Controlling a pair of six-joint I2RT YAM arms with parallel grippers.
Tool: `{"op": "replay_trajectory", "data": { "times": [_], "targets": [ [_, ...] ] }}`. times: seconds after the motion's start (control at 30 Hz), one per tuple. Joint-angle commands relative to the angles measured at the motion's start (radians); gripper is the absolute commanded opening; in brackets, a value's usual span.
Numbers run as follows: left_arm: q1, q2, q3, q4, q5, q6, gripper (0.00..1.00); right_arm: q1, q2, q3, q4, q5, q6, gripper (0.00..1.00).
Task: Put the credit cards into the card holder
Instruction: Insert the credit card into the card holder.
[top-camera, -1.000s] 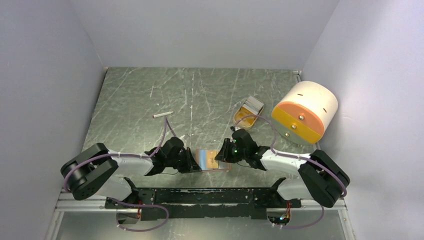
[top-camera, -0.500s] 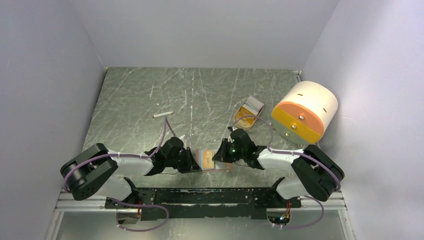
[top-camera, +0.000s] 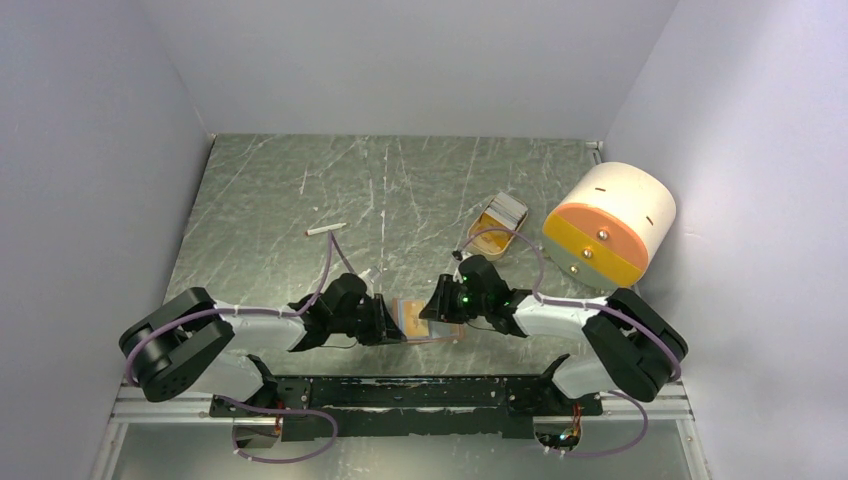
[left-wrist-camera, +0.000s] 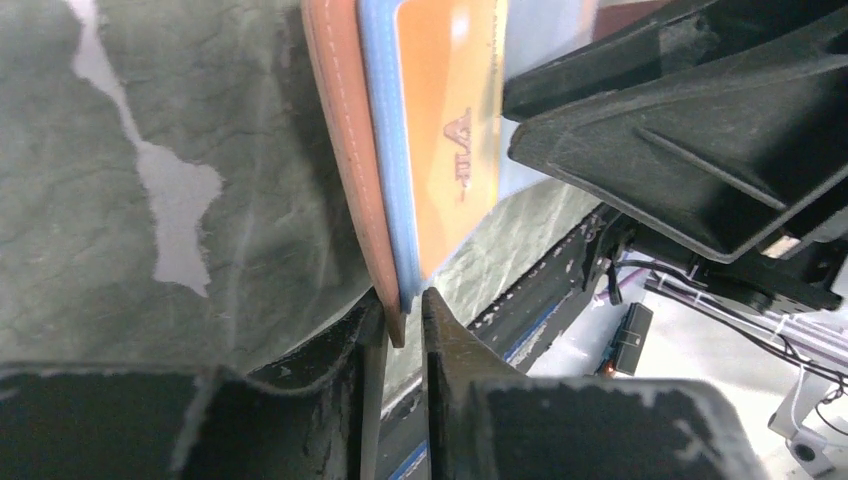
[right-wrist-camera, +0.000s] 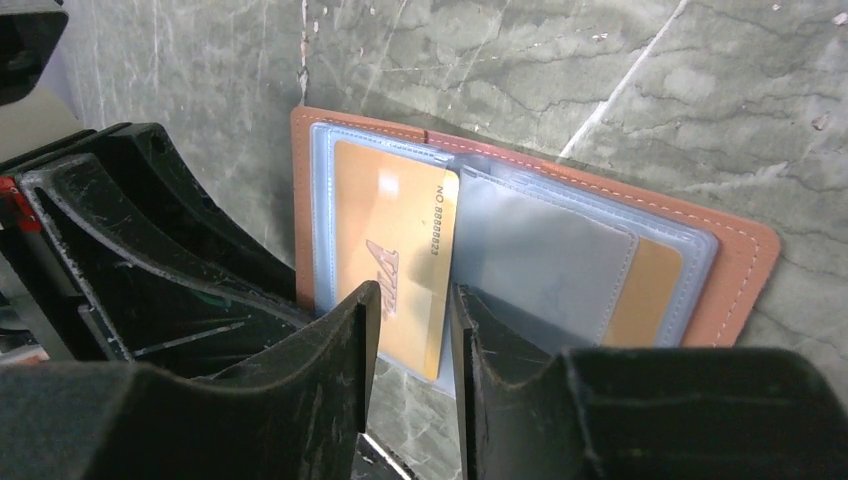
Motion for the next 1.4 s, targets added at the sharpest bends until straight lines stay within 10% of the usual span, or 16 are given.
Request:
{"op": "replay_trajectory", "data": {
  "times": [0.0, 0.67, 1.37],
  "targets": [
    [0.000, -0.035, 0.005, 0.082, 0.045, 0.001, 0.26, 0.004, -0.041, 0.014, -0.053, 0.048, -0.021, 0.36],
    [0.001, -0.068, 0.017, 0.086, 0.045, 0.007, 0.29, 0.005, 0.061, -0.019, 0.191, -0.117, 0.085, 0.17],
    [0.051, -0.116, 0.042, 0.014, 0.002, -0.001, 0.28, -0.008, 0.010, 0.017, -0.048, 0.063, -0.088, 0.14]
  ]
}}
